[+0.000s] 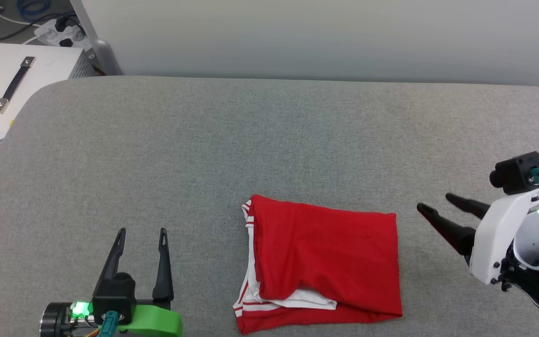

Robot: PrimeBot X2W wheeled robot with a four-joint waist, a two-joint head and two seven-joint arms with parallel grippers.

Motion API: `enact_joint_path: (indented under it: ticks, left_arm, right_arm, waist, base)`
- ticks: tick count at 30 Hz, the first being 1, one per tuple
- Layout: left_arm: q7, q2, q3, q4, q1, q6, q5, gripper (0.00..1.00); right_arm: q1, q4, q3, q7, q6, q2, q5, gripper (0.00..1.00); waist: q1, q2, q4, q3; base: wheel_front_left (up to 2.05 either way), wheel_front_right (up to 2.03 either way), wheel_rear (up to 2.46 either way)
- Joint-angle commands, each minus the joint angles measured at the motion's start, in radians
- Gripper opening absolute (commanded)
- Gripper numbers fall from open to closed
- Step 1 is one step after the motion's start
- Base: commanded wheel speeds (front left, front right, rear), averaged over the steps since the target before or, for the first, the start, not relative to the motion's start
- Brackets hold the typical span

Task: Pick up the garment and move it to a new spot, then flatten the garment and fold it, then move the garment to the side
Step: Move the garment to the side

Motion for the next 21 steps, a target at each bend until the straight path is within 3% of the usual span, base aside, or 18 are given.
enact_joint_path:
  ticks: [1,8,21]
  left_arm:
    - [-0.006,-0.004,0.001,0.0,-0.024,-0.002,0.007,1.0]
    - [-0.006,-0.017,-0.015,-0.001,-0.047,-0.003,0.009,1.0]
    - [-0.006,-0.03,-0.027,-0.005,-0.088,0.002,0.012,1.0]
  right_arm:
    - [-0.01,0.014,0.015,0.051,-0.001,-0.008,0.047,1.0]
    - [0.003,0.097,0.051,0.216,-0.001,-0.037,0.2,1.0]
    - [-0.079,0.256,0.161,0.176,-0.001,0.011,0.235,1.0]
  waist:
    - [0.0,0.0,0.009,0.011]
    - [0.0,0.0,0.039,0.043]
    - [0.0,0.0,0.069,0.119]
  base:
    - [0.0,0.0,0.0]
    - [0.0,0.0,0.0]
    - [0.0,0.0,0.0]
